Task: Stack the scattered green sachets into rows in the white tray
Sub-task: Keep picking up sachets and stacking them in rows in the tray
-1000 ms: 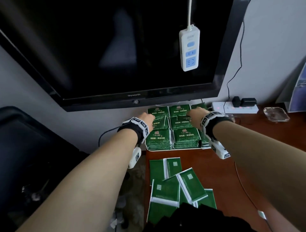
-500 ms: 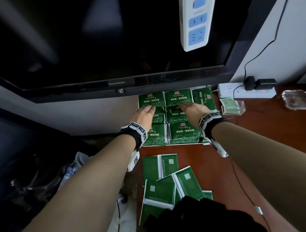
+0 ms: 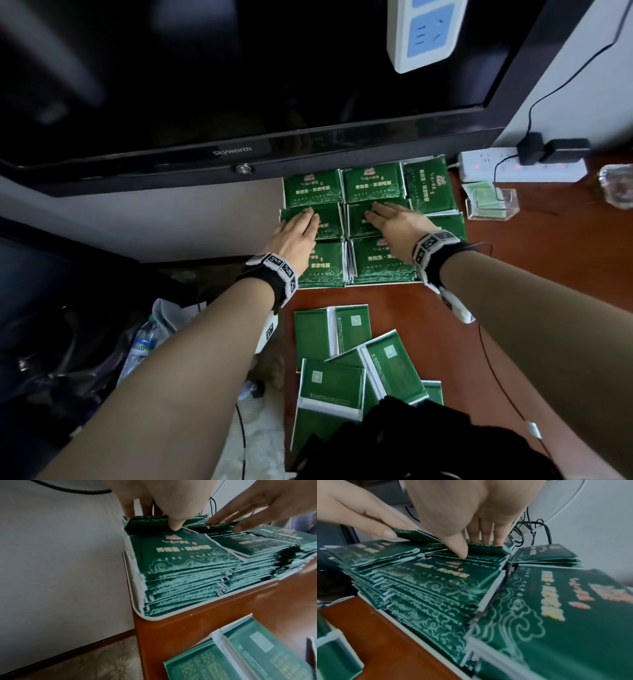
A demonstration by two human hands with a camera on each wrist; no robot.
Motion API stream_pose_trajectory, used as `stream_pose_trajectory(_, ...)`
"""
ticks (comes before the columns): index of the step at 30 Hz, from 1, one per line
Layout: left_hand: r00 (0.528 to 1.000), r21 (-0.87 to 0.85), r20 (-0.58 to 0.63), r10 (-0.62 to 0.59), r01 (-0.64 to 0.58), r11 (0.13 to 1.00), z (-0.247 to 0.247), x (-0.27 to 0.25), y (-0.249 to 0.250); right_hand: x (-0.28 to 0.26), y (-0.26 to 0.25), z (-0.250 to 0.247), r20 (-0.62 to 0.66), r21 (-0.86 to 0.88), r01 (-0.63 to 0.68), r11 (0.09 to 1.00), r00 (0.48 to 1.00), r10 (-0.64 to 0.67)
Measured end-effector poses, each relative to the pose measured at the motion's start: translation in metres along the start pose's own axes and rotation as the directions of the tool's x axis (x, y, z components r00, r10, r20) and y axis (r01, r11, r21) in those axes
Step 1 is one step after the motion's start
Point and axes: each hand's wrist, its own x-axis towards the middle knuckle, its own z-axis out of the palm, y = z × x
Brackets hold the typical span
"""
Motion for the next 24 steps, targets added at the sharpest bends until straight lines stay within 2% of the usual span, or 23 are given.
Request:
stream_pose_trajectory(10,0.999,0.004,0.034,0.021,-0.021,1.0,0.004,0.009,-0.012,0.013,-0.002,0.003,-0.022,0.016,0.019,1.0,1.0,-0.018)
stream_pose_trajectory(18,0.998,-0.021,-0.049,0.043,-0.045,0.999,0.004,0.01,-0.01,0.002,-0.004,0.008,-0.092,0.081,0.028,0.996,0.996,-0.021)
stream_pose_trajectory(21,0.991,-0.064,-0.121,0.055,-0.063,0.996,-0.001,-0.004,-0.004,-0.01,-0.007,0.008,-0.134,0.096,0.005,0.995,0.991,0.008)
stream_pose_trajectory(24,0.973,-0.075,-0.2,0.114,-0.131,0.989,-0.004,-0.024,0.008,-0.03,-0.011,0.004,-0.206,0.107,-0.028,0.994,0.977,0.05)
